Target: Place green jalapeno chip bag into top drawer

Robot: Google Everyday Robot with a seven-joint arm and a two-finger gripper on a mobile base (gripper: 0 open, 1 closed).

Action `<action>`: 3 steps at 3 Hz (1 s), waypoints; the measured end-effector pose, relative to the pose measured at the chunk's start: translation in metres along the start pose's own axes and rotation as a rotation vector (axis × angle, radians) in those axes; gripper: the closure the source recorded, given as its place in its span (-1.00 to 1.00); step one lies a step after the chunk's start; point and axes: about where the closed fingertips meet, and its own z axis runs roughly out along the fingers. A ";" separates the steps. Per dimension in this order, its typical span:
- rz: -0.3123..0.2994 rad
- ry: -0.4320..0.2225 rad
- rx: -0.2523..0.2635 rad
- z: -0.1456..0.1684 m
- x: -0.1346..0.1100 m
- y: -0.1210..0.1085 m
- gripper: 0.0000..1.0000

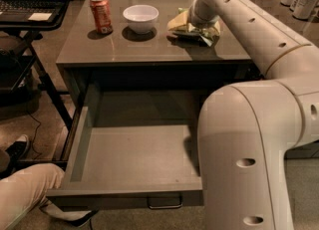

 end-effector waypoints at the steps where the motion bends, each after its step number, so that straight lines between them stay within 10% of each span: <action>1: -0.013 0.018 -0.035 0.013 0.006 0.012 -0.62; 3: -0.013 0.017 -0.036 0.005 0.000 0.013 0.31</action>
Offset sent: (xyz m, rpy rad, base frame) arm -0.0088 0.0074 -0.0051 -0.0004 0.0089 0.0309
